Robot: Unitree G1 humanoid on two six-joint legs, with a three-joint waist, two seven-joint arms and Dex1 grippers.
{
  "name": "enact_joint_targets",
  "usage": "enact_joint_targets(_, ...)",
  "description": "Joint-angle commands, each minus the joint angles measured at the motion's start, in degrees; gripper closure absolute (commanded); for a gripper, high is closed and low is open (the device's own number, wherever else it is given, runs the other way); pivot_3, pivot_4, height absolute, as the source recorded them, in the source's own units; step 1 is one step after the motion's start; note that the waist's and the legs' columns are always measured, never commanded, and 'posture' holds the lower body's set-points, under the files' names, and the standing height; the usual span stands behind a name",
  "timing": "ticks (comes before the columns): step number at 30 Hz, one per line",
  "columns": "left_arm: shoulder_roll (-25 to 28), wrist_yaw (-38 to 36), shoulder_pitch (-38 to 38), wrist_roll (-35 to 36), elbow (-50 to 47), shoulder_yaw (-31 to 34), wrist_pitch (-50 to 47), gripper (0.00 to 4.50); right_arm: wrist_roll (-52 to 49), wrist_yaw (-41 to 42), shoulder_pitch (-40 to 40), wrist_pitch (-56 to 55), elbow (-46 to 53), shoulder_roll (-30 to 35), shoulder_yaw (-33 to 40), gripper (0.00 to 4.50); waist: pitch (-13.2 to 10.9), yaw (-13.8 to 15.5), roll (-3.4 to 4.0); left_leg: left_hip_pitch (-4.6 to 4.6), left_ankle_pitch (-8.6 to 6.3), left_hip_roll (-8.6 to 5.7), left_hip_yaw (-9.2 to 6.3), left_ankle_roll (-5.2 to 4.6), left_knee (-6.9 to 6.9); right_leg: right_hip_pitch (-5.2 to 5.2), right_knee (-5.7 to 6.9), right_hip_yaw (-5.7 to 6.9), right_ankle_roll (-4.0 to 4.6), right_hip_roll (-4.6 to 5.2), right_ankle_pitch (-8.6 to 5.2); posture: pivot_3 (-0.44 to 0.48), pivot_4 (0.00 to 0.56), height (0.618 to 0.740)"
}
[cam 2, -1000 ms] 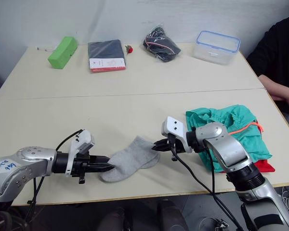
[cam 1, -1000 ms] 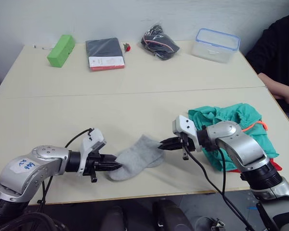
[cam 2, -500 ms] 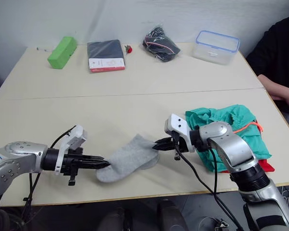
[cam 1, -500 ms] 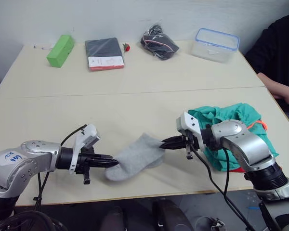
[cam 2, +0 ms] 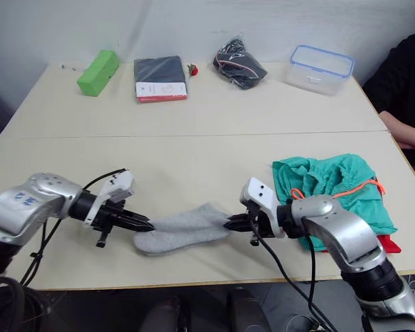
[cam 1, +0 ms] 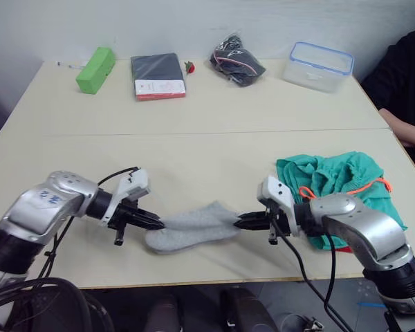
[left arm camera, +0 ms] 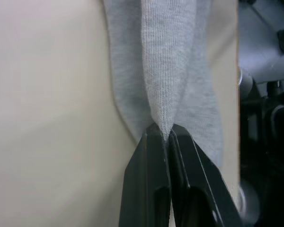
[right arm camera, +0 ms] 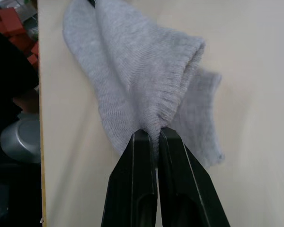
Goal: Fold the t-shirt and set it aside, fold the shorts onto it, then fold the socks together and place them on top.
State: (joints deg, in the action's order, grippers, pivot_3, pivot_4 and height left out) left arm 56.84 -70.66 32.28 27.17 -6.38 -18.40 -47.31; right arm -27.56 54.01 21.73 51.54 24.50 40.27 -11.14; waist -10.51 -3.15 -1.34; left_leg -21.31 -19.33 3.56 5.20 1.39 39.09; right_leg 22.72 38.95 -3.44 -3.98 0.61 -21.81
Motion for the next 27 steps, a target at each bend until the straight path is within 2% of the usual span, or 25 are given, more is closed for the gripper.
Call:
enact_joint_targets(1,-1.7,-3.2,2.9,-4.0,3.9,-2.8,2.9,4.47,1.7,-3.1,-0.6,-1.1,2.2,0.0,0.2,4.50,0.0,-0.2,-0.01,-0.01,0.00,0.00,0.05,0.00,0.00,0.05,0.04,-0.04,0.00,-0.01,0.00,0.000,0.150,0.740)
enact_joint_targets(6,-3.1,-5.3,3.5,-4.0,4.0,-2.8,1.7,4.47,4.5,-4.6,-2.9,-4.4,1.5,0.7,-0.1,4.50,0.0,-0.1,-0.01,-0.02,0.01,0.07,0.03,0.01,-0.02,0.14,0.13,-0.03,0.00,-0.04,0.00,0.000,0.150,0.740)
enact_joint_targets(7,-2.8,-5.6,2.9,-3.7,3.2,-2.2,1.3,4.02,4.4,-4.5,-3.2,-4.7,1.5,0.5,0.2,4.50,0.0,-0.1,-0.01,-0.03,0.01,0.06,0.04,0.01,-0.02,0.14,0.13,-0.04,0.00,-0.03,0.00,0.000,0.150,0.740)
enact_joint_targets(9,-2.0,-5.8,1.7,-3.1,1.9,-1.0,0.7,3.56,3.5,-3.8,-3.5,-5.4,1.7,0.4,1.1,4.50,0.0,-0.1,-0.01,-0.03,0.01,0.06,0.05,0.01,0.02,0.13,0.15,-0.06,0.00,-0.01,0.00,0.000,0.150,0.740)
enact_joint_targets(10,-1.5,-5.8,0.9,-2.7,1.1,-0.2,0.7,3.20,2.4,-3.3,-3.5,-5.1,2.1,0.3,1.9,3.96,0.0,-0.1,-0.01,-0.02,0.01,0.06,0.05,0.01,0.03,0.13,0.17,-0.06,0.00,-0.01,0.00,0.000,0.150,0.740)
enact_joint_targets(14,0.5,-5.5,-2.4,-0.7,-2.6,4.8,0.7,1.91,-0.8,-1.0,-2.4,-4.8,3.6,1.0,4.0,2.70,0.0,-0.1,-0.03,0.00,0.01,0.07,0.02,0.01,0.04,0.13,0.24,-0.04,0.00,-0.01,0.00,0.000,0.150,0.740)
enact_joint_targets(18,0.8,-2.2,-4.9,5.8,-9.5,15.8,-2.6,0.65,-2.3,2.3,0.0,-7.9,3.5,2.8,6.7,1.28,0.0,0.0,-0.05,0.00,0.00,0.06,0.00,0.00,0.04,0.09,0.23,-0.01,0.00,0.03,0.00,0.000,0.150,0.740)
enact_joint_targets(19,0.3,-1.2,-5.5,8.0,-11.3,18.2,-4.1,0.64,-2.9,2.8,0.6,-8.4,3.3,3.0,7.2,0.95,0.0,0.0,-0.05,0.00,0.00,0.06,-0.01,-0.01,0.04,0.08,0.21,-0.01,0.00,0.03,0.00,0.000,0.150,0.740)
enact_joint_targets(21,-1.1,1.1,-6.9,11.7,-14.8,21.8,-6.7,0.64,-4.2,3.8,1.8,-8.4,3.1,3.0,7.9,0.95,0.0,0.0,-0.05,0.00,0.00,0.06,-0.03,-0.01,0.04,0.07,0.21,0.01,-0.01,0.03,0.00,0.000,0.150,0.740)
enact_joint_targets(22,-1.7,2.3,-7.6,12.7,-16.3,22.3,-7.7,0.81,-4.9,4.0,2.3,-8.1,3.0,2.7,7.8,1.05,0.0,0.0,-0.05,0.01,0.00,0.05,-0.04,-0.01,0.02,0.06,0.20,0.01,0.00,0.02,0.00,0.000,0.150,0.740)
enact_joint_targets(25,-2.2,3.9,-10.3,11.8,-20.1,20.5,-6.2,1.59,-4.8,4.4,2.8,-9.1,3.2,2.1,6.2,1.94,0.0,-0.1,-0.05,0.02,0.00,0.05,-0.04,-0.01,0.02,0.05,0.20,0.01,-0.01,0.02,0.01,0.000,0.150,0.740)
enact_joint_targets(27,-2.6,5.6,-11.6,7.7,-21.3,16.4,-2.9,2.25,-2.4,4.2,2.9,-11.3,3.0,1.3,3.3,2.64,0.0,-0.1,-0.05,0.02,0.00,0.05,-0.03,-0.01,0.02,0.05,0.18,0.00,-0.01,0.02,0.01,0.000,0.150,0.740)
